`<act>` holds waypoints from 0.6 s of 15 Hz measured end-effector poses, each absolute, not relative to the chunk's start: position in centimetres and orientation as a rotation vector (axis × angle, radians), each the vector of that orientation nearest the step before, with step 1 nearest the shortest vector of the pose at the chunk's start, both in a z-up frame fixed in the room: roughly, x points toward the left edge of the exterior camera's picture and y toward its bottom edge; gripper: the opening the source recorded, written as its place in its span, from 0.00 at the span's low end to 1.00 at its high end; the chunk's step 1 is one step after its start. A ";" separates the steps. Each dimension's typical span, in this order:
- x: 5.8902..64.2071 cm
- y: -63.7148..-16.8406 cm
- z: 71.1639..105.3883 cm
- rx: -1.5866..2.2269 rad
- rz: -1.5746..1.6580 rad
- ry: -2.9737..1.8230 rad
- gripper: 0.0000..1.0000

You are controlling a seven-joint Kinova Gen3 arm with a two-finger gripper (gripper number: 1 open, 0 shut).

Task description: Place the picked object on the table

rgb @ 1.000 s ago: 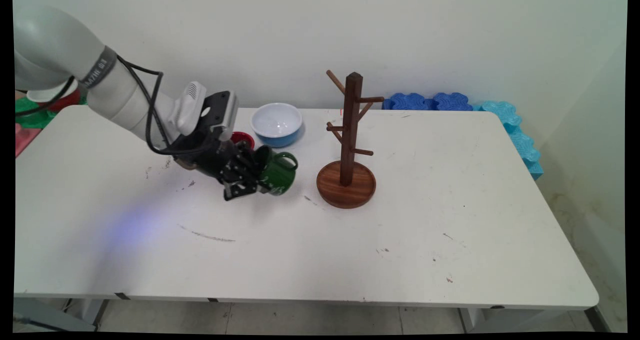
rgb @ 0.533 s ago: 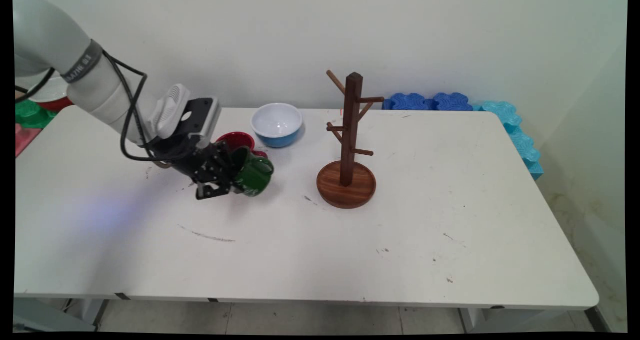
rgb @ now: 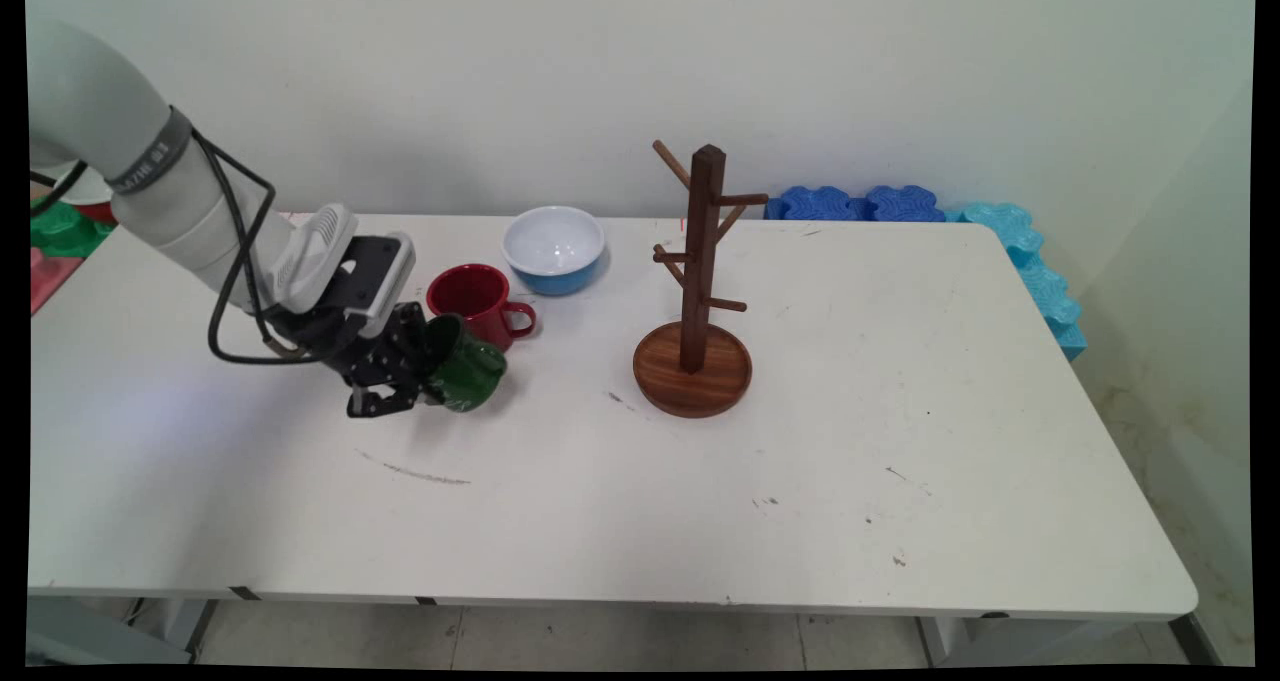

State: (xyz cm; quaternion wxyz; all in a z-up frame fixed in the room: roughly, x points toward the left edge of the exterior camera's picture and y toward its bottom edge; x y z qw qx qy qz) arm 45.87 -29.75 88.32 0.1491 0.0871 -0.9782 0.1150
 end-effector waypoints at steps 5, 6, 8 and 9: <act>46.3 -29.3 86.8 0.212 0.334 -2.872 0.00; 46.4 -29.3 86.5 0.206 0.336 -2.880 0.00; 46.4 -29.2 86.0 0.195 0.341 -2.894 0.00; 46.5 -29.2 85.7 0.191 0.344 -2.900 0.00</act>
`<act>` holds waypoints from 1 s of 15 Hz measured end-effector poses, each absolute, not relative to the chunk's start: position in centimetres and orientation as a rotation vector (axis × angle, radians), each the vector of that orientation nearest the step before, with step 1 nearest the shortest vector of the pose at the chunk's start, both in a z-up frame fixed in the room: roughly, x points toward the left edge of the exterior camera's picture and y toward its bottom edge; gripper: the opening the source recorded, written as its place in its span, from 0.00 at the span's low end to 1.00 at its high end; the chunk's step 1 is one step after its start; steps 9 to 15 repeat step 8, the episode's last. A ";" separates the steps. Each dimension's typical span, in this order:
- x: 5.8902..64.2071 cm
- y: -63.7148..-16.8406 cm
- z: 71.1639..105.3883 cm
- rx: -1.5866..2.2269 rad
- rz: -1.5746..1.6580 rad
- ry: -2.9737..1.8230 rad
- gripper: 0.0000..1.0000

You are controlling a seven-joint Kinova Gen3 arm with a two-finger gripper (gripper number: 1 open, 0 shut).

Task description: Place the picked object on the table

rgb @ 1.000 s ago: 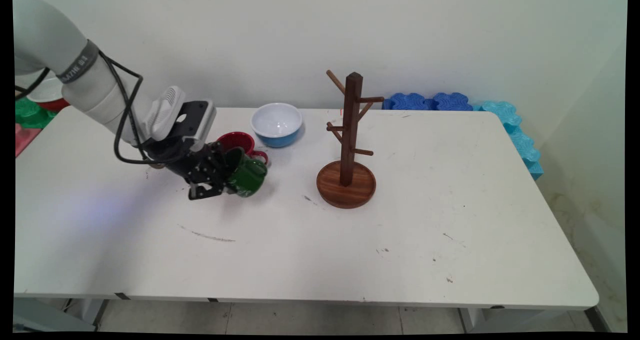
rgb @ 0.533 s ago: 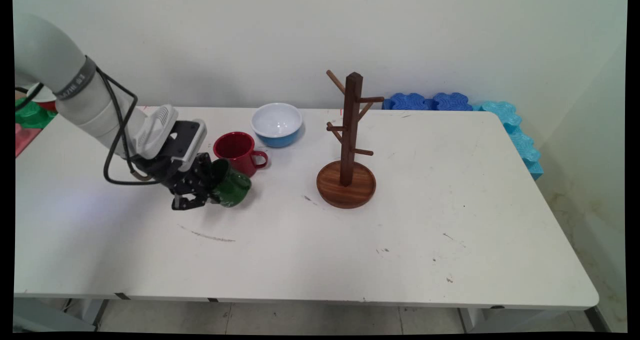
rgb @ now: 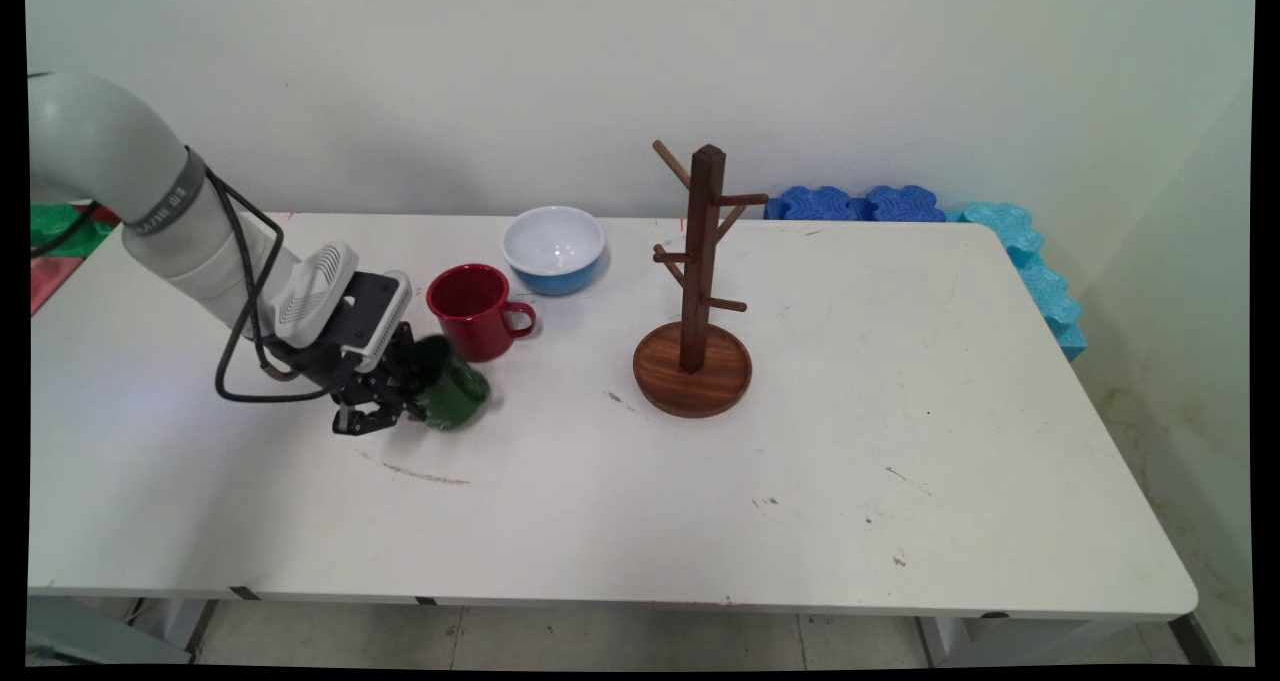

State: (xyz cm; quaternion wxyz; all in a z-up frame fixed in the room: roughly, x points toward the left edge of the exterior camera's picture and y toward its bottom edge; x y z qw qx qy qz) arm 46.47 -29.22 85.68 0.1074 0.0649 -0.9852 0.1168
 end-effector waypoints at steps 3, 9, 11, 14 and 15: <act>46.5 -29.2 85.1 0.182 0.351 -2.912 1.00; 46.3 -29.3 84.5 0.162 0.365 -2.917 1.00; 46.3 -29.3 84.5 0.162 0.365 -2.917 1.00; 46.3 -29.3 84.5 0.162 0.365 -2.917 1.00; 46.3 -29.3 84.5 0.162 0.365 -2.917 1.00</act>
